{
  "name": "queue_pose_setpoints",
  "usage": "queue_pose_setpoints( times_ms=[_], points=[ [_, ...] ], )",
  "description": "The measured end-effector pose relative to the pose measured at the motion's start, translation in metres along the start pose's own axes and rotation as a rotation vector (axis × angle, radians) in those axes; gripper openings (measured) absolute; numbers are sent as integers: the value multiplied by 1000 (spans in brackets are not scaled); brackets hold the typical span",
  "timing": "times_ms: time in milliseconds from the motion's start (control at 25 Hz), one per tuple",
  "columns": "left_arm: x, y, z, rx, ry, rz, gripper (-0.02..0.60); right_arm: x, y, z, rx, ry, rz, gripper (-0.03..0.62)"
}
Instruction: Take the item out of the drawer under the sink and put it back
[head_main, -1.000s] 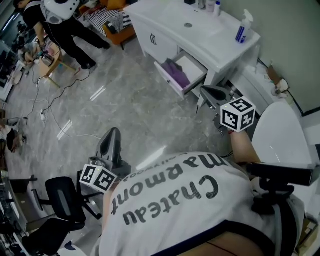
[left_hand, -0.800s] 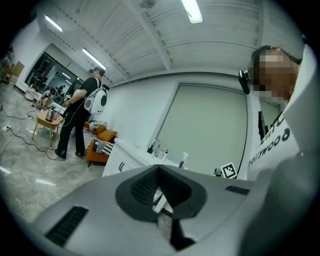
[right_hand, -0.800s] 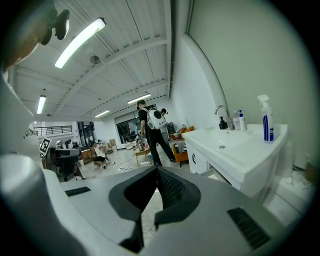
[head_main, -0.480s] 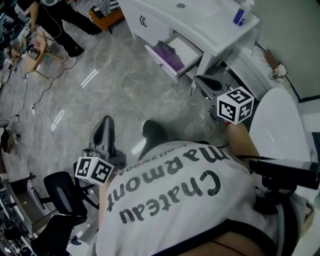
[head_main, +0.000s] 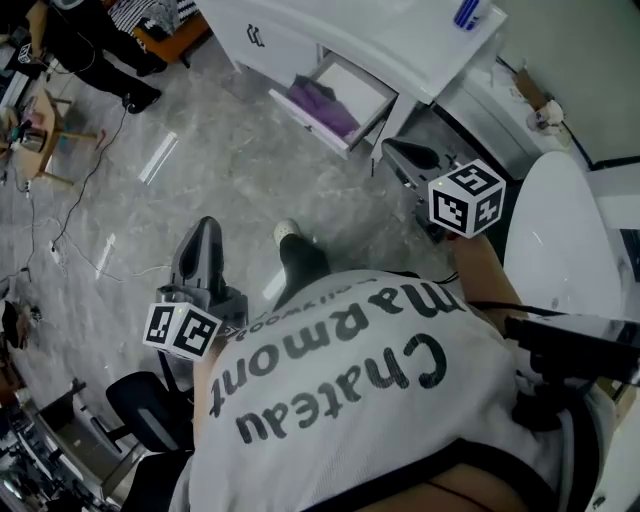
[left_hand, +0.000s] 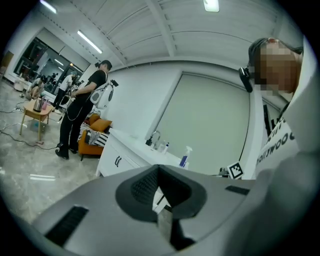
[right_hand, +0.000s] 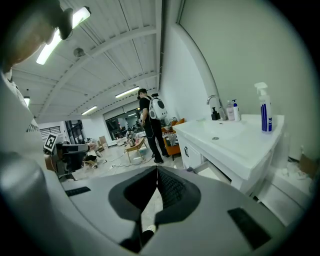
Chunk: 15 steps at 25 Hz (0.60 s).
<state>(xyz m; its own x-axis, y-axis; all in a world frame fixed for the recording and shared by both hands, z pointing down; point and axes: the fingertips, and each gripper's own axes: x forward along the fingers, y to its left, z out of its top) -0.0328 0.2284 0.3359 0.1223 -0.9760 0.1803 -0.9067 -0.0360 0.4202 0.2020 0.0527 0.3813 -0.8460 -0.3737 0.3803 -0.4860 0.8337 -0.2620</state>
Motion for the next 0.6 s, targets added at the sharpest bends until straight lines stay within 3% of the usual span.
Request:
queue_pose_setpoints(
  times_ms=[240, 480, 600],
  points=[
    [59, 44, 47, 45, 61, -84, 9, 51, -9, 22, 45, 12, -62, 12],
    [81, 47, 56, 88, 101, -144, 9, 51, -25, 21, 87, -18, -134, 12],
    [110, 92, 72, 86, 143, -168, 9, 96, -35, 34, 116, -6, -186, 12]
  ],
)
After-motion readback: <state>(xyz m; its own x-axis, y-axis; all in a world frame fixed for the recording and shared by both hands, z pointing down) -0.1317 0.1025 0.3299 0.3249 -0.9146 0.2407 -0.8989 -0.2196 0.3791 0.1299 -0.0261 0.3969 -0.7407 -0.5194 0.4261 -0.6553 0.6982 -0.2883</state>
